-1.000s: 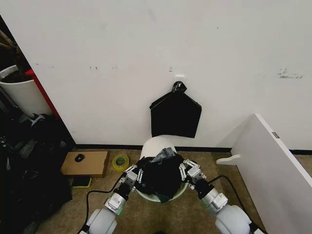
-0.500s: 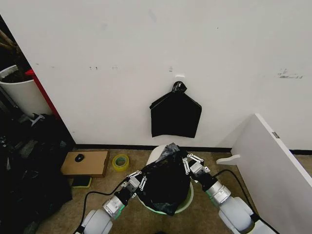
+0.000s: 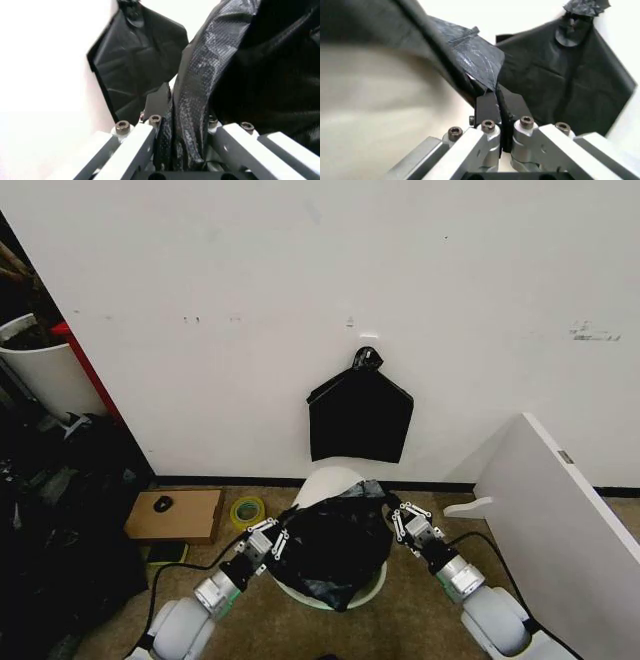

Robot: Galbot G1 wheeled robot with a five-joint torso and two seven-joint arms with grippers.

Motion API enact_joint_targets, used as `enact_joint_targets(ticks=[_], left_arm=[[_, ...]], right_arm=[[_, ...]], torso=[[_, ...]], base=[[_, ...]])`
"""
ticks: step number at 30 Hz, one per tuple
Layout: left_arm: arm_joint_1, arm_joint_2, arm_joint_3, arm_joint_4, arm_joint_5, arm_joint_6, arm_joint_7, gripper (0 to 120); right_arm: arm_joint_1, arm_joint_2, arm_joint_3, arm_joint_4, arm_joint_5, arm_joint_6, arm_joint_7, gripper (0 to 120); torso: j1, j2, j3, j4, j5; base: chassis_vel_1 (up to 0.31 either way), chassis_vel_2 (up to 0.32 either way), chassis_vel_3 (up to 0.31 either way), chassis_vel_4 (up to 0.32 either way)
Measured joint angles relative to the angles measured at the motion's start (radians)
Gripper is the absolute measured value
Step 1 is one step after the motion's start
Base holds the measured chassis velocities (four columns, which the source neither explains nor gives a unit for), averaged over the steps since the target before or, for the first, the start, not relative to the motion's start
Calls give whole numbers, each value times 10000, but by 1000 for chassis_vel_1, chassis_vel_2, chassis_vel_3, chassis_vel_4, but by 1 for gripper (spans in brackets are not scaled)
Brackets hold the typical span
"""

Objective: Place the garbage bag over the trash bin.

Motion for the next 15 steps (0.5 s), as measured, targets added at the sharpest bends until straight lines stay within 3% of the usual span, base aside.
enact_joint_targets(ticks=[7,10,15], left_arm=[[-31,197,-470,-227,-1357,146,1093,0],[-35,270,-725,-250,-1735,147,1679,0],[-17,184,-788,-178,-1780,147,1561,0]], right_arm=[[345,70,-11,-676,1146,819,-1208,3],[446,122,-74,-855,1798,920,-1462,19],[425,134,-169,-795,2450,1004,-1730,38]], torso=[[0,0,0,2,-2],[0,0,0,1,-1],[0,0,0,1,-2]], base=[[0,0,0,0],[0,0,0,0],[0,0,0,0]])
